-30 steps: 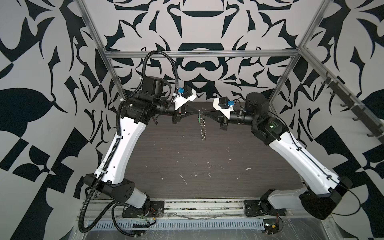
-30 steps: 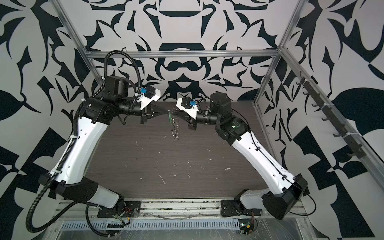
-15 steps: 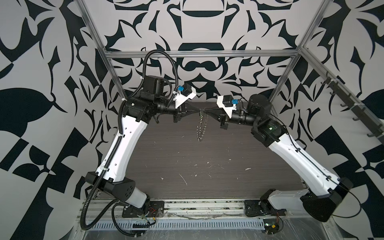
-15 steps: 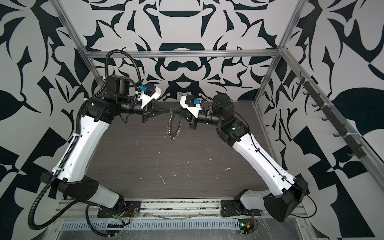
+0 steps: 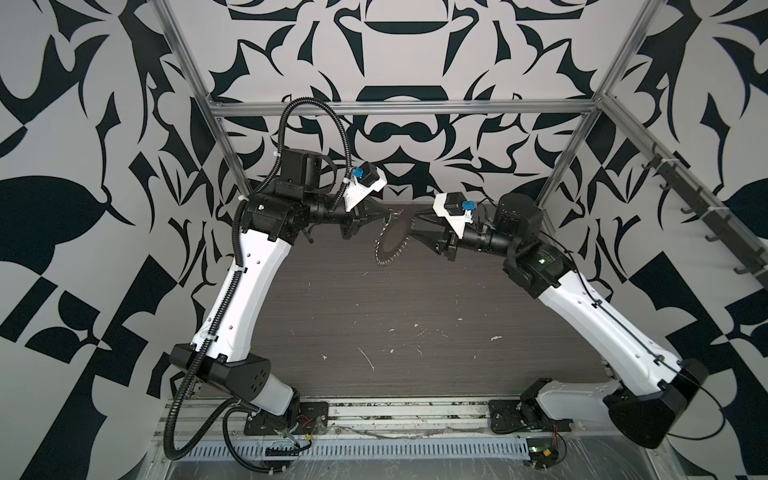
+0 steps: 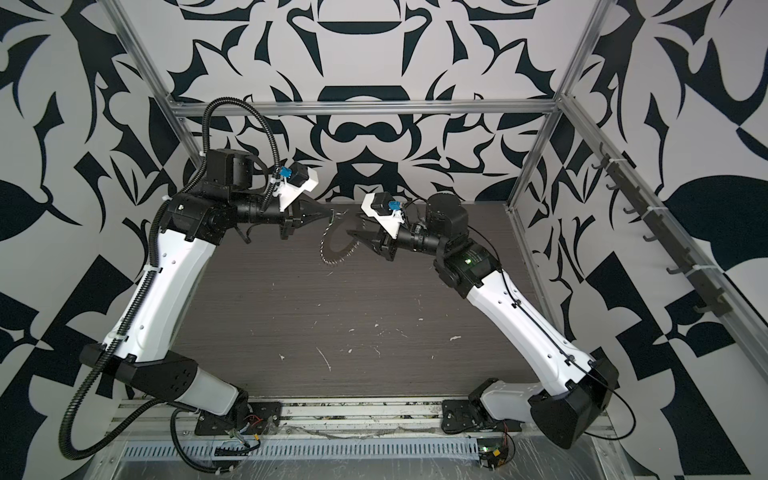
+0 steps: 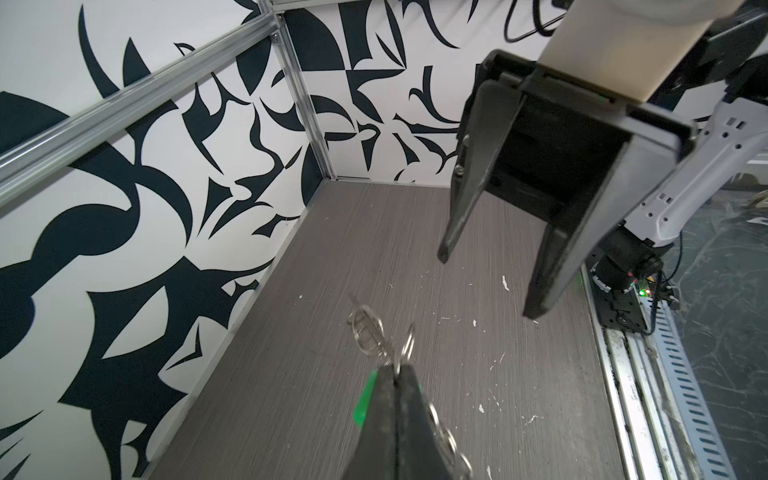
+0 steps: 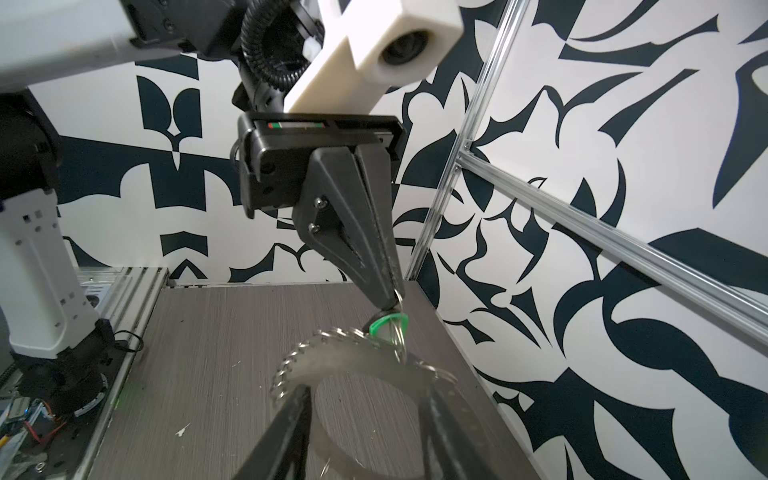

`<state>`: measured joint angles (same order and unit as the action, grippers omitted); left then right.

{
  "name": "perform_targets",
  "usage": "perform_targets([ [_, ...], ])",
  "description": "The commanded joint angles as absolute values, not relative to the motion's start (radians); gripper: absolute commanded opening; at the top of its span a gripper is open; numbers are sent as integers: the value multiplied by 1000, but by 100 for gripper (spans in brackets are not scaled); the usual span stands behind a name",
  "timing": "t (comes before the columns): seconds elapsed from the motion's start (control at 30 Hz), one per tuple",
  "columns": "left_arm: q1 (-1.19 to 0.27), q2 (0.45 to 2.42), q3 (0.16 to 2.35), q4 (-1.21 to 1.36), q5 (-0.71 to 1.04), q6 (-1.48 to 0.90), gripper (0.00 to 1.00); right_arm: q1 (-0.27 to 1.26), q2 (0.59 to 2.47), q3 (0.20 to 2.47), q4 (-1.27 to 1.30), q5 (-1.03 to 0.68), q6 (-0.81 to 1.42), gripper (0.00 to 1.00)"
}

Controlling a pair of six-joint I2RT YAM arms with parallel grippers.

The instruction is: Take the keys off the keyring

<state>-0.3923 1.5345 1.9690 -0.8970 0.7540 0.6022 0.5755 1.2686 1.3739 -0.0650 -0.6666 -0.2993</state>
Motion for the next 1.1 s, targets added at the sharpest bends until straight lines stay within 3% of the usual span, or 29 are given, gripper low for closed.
perform_targets([
  [0.0,-392,1527,1973,-894,743,612,0,574,1239,1433,-85,-655,-312,44],
  [0.13,-392,1534,1997,-926,741,629,0,574,1273,1494,-159,-689,-335,38],
  [0.7,-393,1522,1994,-930,747,624,0,572,1525,1889,-625,-709,-566,34],
  [1.07,-396,1518,1980,-920,750,620,0,580,1603,1991,-692,-722,-585,31],
])
